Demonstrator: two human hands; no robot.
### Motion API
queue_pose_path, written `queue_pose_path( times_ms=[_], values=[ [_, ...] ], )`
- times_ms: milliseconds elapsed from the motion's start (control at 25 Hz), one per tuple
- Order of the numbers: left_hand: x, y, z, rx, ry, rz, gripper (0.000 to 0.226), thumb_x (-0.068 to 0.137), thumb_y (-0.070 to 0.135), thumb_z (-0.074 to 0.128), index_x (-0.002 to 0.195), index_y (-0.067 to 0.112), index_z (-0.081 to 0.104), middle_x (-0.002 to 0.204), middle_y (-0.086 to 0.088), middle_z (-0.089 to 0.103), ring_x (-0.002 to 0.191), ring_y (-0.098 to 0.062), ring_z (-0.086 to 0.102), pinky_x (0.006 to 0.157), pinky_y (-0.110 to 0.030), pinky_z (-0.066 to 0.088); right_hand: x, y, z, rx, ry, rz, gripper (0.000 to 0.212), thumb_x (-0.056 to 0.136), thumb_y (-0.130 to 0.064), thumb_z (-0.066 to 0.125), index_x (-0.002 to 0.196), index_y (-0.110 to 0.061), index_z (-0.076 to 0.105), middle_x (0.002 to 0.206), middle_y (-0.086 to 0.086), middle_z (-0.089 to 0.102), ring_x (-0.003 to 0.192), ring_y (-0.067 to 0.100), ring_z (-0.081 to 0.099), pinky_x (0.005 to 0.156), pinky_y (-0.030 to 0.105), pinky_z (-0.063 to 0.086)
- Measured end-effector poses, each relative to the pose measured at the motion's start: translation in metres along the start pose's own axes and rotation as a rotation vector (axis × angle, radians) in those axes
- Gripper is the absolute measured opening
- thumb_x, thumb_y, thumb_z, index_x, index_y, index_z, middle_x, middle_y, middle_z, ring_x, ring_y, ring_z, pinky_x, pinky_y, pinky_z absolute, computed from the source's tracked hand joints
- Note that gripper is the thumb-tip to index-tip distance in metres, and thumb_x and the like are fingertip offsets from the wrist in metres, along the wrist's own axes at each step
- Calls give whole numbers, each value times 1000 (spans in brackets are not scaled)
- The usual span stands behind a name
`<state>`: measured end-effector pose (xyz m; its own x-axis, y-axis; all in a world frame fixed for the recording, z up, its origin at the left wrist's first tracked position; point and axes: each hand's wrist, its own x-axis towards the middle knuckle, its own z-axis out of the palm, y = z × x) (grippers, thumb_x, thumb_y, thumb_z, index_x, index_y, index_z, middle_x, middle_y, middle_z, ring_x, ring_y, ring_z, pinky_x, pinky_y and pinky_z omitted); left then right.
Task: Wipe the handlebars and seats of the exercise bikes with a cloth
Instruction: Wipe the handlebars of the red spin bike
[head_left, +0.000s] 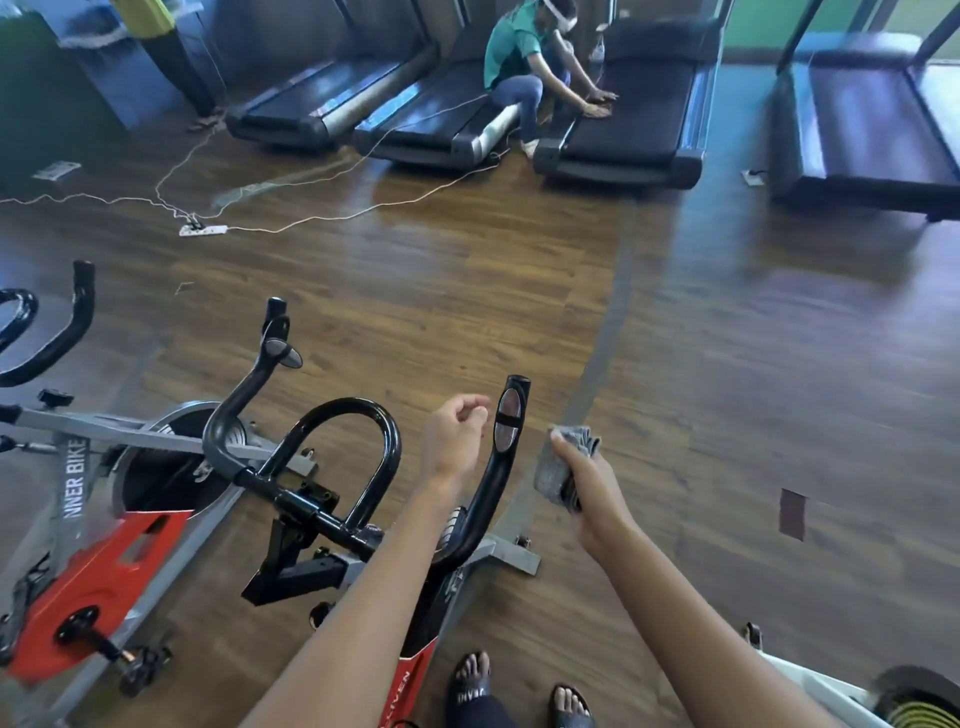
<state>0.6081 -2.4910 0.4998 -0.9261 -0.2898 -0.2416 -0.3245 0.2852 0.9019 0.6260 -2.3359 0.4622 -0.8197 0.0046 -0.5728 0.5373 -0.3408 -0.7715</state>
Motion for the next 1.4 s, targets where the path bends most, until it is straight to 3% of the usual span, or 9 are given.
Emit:
queue_pose_path(
  times_ms=[120,280,360,640,840,1040,1200,1280,1400],
  values=[
    [31,6,4,45,-148,38,26,100,10,52,122,13,66,113,1,68,109,-15,62,98,-29,50,19,-17,24,-32,52,-115,15,98,-37,61,109,-28,60,110,4,68,101,21,63,97,45,50],
    [59,-2,2,-39,-359,93,30,99,3,49,120,10,69,110,-4,73,105,-17,69,98,-38,54,36,-19,54,-78,95,-278,26,98,-48,57,110,-25,60,94,2,66,81,14,60,70,27,47],
    [66,-5,-4,-108,-452,128,28,99,1,51,120,6,69,105,-3,75,98,-13,71,92,-32,57,41,-16,72,-94,151,-365,33,100,-49,53,111,-20,62,87,-3,64,74,6,60,66,22,45],
    [79,-11,-9,-223,-594,141,24,95,-1,59,105,16,72,91,3,76,85,-9,71,80,-27,59,21,56,89,-220,400,-405,37,105,-48,35,111,-25,64,103,-8,67,103,11,63,89,28,46],
    [85,-9,-11,-250,-668,155,28,95,-2,58,103,21,72,88,8,77,87,-10,71,78,-23,58,48,14,101,-162,510,-429,35,100,-57,38,106,-32,62,104,-3,70,105,16,65,98,40,49],
    [90,-12,-12,-227,-680,158,21,95,2,61,102,18,73,93,0,77,89,-14,73,82,-32,60,22,40,104,-195,487,-481,35,106,-43,39,116,-18,62,99,-11,65,92,-1,61,80,13,44],
    [92,-10,-13,-238,-704,91,15,98,7,59,108,7,70,99,-8,75,94,-22,72,85,-34,59,7,61,95,-214,541,-457,34,104,-49,39,117,-28,62,107,-11,66,101,1,61,93,34,49],
    [96,-9,-15,-290,-769,-54,28,103,23,51,111,3,69,104,-11,75,97,-24,71,87,-34,58,3,54,95,-334,626,-636,38,103,-50,44,133,-29,53,128,-7,59,120,5,55,105,38,46],
    [105,-4,-24,-412,-894,-294,55,104,50,36,110,6,68,99,-9,72,87,-19,68,79,-30,53,19,39,103,-999,656,-950,58,99,-42,56,151,-25,36,155,-1,37,145,17,33,119,40,28]
  ],
)
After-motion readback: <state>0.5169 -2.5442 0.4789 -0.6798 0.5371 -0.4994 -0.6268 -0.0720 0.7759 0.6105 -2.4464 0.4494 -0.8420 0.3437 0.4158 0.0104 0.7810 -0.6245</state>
